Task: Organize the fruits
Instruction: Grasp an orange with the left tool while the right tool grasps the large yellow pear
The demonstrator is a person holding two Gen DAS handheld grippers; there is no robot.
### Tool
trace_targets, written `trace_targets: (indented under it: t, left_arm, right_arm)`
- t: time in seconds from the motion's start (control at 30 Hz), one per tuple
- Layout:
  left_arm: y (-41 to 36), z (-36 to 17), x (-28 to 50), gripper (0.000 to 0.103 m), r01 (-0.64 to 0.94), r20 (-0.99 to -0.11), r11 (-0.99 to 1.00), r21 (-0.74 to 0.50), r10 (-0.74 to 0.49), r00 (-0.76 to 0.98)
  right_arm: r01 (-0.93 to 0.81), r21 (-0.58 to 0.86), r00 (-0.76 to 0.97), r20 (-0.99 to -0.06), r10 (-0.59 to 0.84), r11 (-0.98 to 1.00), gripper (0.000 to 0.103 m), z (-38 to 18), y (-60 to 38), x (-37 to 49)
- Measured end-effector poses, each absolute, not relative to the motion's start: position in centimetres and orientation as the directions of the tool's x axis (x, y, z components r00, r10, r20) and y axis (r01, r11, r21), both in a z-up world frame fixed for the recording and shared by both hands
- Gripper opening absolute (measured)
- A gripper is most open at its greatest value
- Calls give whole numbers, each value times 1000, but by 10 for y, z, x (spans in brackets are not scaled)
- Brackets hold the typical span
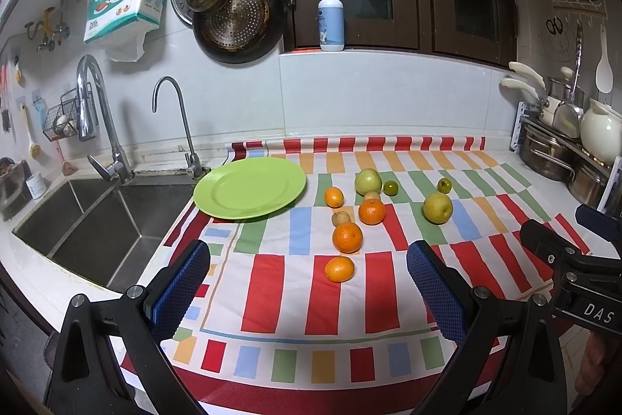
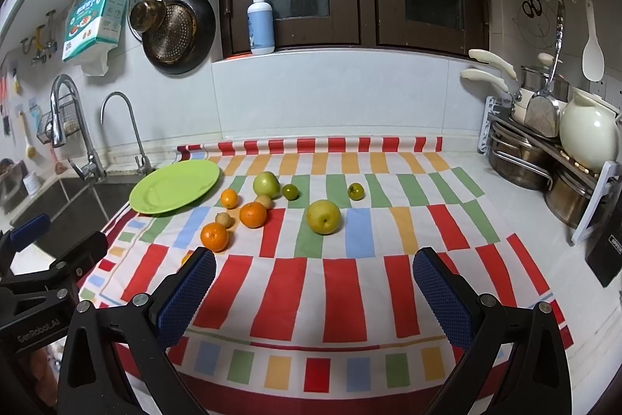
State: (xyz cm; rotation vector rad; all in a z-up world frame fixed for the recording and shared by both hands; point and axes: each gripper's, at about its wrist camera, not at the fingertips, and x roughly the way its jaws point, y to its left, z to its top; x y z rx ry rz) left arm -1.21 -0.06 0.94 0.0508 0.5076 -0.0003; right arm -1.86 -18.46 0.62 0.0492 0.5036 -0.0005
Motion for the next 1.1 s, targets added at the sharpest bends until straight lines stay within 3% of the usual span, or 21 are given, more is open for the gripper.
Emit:
trace_targets:
  t: [0.47,0.8,1.1]
  left_arm:
    - [-5,-12,8,103,9,-522,998,66,27,853]
    - [-8,-47,38,85,14,-586,998,64,26,810]
    - [-14,-76,67,75,-2,-654,999,36,25,756]
  right_arm:
    - [-37,13,842,-538,38,999,102,-13,-178,10]
    - [-103,-29,800,-596,65,994,102,-42,-169,53]
    - [-102,-50,774,-631,48,994,97,-63,-174,89]
